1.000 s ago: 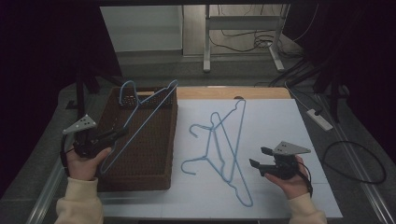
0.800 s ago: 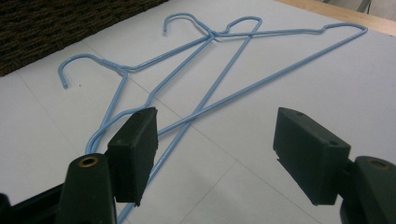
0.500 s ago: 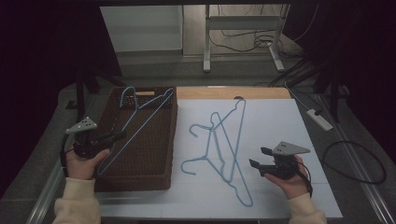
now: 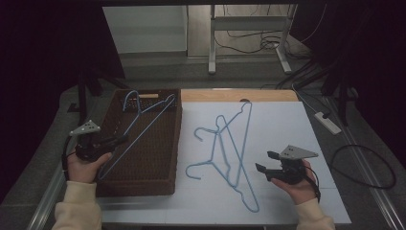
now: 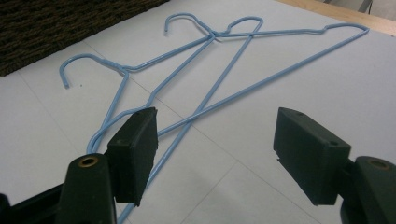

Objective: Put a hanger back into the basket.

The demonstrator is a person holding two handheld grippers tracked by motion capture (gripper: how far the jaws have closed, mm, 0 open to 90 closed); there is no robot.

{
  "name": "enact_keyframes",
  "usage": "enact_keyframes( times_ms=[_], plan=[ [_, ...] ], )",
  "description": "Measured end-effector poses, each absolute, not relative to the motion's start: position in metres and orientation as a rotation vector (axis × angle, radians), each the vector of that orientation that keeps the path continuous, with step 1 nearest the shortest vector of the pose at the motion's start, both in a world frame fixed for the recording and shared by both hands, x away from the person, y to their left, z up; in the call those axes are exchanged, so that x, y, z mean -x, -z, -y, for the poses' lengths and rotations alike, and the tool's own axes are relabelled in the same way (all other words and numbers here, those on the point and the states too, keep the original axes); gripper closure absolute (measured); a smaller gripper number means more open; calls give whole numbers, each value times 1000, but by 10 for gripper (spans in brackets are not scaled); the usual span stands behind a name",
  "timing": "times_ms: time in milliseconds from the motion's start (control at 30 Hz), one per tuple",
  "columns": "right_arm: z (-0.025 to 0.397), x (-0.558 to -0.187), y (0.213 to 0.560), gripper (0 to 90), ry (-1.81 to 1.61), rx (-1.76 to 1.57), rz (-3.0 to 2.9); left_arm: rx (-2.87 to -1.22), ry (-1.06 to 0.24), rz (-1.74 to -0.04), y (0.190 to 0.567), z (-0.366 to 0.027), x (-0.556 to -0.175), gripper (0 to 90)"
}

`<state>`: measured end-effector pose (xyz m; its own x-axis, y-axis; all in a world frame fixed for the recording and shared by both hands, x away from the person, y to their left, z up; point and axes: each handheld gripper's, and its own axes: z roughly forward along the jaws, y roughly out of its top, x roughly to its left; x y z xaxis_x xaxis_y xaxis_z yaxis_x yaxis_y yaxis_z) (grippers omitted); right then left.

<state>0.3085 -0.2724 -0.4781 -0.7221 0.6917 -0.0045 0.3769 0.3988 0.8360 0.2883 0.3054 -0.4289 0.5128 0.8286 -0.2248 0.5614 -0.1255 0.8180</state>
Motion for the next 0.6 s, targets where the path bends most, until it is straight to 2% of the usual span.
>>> enact_keyframes(
  times_ms=[600],
  plan=[
    [271,-309,479,314,-1245,-924,-2316,-1927,-294,-1183,442,-305,-317,863]
  ],
)
